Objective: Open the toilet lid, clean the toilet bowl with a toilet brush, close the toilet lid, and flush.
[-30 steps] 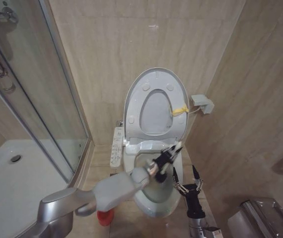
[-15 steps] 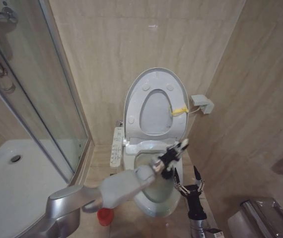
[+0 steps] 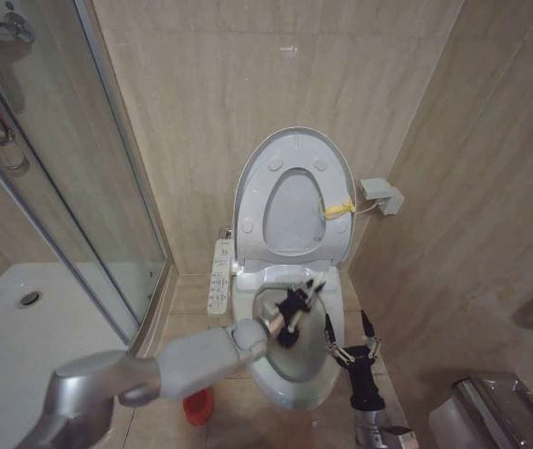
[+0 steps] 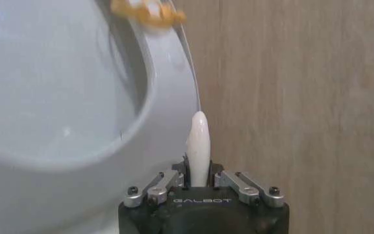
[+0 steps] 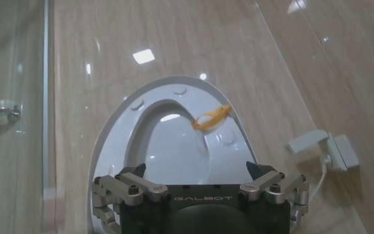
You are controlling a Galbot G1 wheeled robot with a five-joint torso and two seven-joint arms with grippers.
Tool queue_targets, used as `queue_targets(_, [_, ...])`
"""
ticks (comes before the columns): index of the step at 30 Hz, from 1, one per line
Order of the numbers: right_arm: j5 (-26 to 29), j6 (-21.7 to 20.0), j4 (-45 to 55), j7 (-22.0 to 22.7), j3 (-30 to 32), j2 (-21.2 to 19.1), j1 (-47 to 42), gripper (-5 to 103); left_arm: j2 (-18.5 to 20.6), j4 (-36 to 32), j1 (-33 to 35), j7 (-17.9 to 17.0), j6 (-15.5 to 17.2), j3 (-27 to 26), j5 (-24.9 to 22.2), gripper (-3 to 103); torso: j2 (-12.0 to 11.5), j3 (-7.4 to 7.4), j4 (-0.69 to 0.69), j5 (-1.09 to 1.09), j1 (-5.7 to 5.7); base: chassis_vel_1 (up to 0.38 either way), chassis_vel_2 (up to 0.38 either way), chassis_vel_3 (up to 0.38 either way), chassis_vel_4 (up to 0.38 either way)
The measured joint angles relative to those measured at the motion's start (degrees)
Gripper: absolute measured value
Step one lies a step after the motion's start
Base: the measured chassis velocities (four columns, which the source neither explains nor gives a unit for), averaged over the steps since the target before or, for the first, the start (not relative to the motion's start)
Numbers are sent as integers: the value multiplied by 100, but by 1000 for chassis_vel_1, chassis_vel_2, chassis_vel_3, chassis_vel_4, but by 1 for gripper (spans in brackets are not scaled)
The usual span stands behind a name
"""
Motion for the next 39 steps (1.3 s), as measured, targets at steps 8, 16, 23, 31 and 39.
queue_targets(8, [68, -26, -556, 77, -53, -23, 379, 100, 247, -717, -603, -278, 340, 368, -638, 20, 0, 0, 4, 2, 0, 0, 0, 0, 0])
queue_targets(16, [201, -64, -734, 143, -34, -213, 524, 100, 380, -1243, -961, -572, 691, 411, -898, 20, 0, 0, 3, 2, 0, 0, 0, 0, 0])
queue_targets(23, [289, -115, -741, 321, -30, -445, 637, 100, 883, -1947, -1264, -592, 779, 305, -924, 20, 0, 0, 4, 1, 0, 0, 0, 0, 0])
queue_targets(31, [338, -114, -652, 541, 126, -614, 625, 100, 1488, -2799, -1627, -254, 605, 384, -1104, 20, 0, 0, 0, 1, 0, 0, 0, 0, 0])
queue_targets(39, [349, -110, -657, 544, 45, -830, 747, 100, 2491, -3803, -1835, -118, 555, 223, -1347, 20, 0, 0, 5, 0, 0, 0, 0, 0, 0])
